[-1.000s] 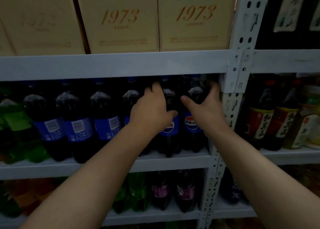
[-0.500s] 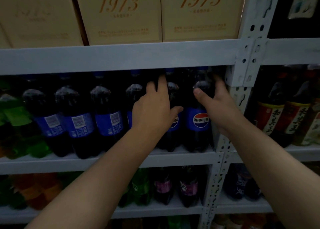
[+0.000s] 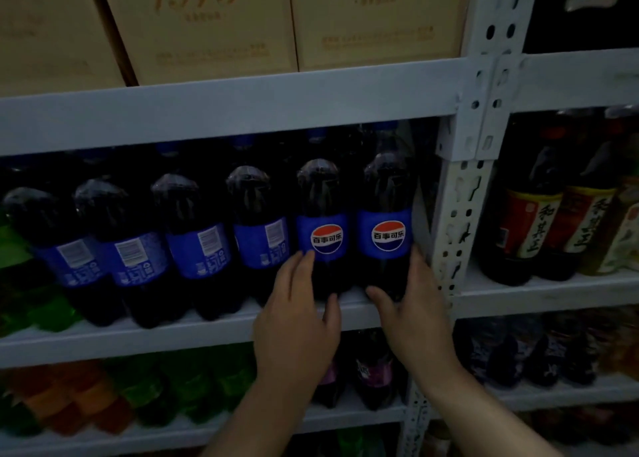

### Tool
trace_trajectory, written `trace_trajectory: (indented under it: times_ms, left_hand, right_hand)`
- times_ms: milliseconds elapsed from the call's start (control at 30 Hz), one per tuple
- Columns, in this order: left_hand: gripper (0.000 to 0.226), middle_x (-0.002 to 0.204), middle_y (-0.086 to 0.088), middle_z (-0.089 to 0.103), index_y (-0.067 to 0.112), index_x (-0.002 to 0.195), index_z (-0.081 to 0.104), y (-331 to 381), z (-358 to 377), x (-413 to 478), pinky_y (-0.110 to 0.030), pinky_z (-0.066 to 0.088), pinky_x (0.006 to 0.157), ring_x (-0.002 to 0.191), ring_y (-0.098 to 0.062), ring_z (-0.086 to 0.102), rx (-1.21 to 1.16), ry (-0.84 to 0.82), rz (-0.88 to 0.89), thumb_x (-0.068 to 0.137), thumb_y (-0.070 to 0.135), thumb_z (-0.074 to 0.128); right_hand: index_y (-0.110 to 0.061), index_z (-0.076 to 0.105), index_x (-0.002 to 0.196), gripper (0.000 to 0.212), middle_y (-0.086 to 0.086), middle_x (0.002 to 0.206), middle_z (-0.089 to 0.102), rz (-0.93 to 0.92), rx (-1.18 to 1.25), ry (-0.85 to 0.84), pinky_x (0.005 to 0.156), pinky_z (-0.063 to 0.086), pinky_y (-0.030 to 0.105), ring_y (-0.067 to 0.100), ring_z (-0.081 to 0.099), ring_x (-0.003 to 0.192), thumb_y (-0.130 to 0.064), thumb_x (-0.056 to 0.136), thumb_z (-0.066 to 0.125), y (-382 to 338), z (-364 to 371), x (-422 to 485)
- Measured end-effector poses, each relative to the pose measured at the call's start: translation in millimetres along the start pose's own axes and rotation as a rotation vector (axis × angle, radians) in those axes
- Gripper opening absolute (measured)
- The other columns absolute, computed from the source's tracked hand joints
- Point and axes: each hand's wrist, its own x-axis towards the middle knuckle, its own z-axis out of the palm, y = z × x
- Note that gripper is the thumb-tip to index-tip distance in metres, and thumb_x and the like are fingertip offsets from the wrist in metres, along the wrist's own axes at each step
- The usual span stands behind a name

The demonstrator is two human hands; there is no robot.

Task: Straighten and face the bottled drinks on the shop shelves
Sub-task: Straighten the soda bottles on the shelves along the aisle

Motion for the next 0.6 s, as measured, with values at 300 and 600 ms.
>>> trace_trajectory:
  times_ms: [300,600]
  left_hand:
    - [0.036,0.107,0.001,0.065,0.012,0.113,0.064,-15,13,-45,-0.010,0.045,0.083,0.089,-0.003,0.059,-0.215,0.052,-0.126,0.078,0.012,0.073]
    - [0.033,0.108,0.001,0.059,0.010,0.118,0.062,-65,36,-119,-0.021,0.040,0.085,0.099,-0.013,0.057,-0.244,-0.265,-0.488,0.087,0.021,0.067]
  right_hand:
    - [-0.010,0.035,0.143,0.061,0.001,0.142,0.041,-0.047,-0.034,0.104,0.109,0.022,0.014,0.005,0.033,0.130,-0.026,0.091,0.061,7,-1,-21]
    - [-0.016,0.055,0.119,0.030,-0.012,0.108,0.049,0.089,-0.109,-0.170,0.085,0.036,0.013,0.011,0.053,0.102,-0.019,0.090,0.060,86,21,-122]
